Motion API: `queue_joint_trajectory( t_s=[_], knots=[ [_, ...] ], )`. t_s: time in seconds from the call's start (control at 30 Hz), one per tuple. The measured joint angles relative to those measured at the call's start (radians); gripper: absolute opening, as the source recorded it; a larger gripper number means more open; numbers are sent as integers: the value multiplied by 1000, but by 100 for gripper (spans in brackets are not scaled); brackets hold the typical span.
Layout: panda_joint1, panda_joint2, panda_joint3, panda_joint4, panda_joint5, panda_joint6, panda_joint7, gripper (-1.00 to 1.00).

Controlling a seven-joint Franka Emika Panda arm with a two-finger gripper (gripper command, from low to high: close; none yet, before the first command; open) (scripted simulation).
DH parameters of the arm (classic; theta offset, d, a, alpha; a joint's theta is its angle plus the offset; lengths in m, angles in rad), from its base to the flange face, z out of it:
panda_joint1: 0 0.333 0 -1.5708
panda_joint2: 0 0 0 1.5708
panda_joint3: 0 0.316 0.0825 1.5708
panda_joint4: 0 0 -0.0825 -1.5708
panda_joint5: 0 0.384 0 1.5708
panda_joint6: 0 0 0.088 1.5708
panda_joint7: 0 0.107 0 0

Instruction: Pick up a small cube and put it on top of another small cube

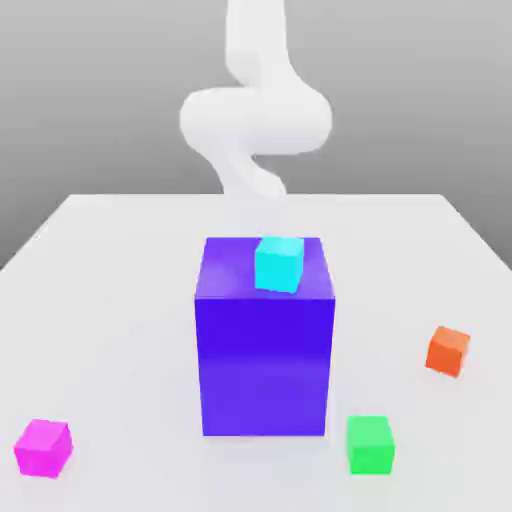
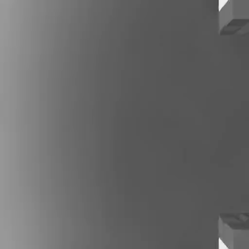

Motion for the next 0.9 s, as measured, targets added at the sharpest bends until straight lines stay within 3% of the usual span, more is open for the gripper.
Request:
queue_joint_trajectory(
  t_s=[0.3, 0.57, 0.9],
  knots=[
    [-27, 329, -136, -31, 12, 120, -140, 0],
    [-72, 621, -246, -58, 84, 223, -307, 0],
    [-223, 992, -263, -88, 207, 349, -536, 0]
  ],
)
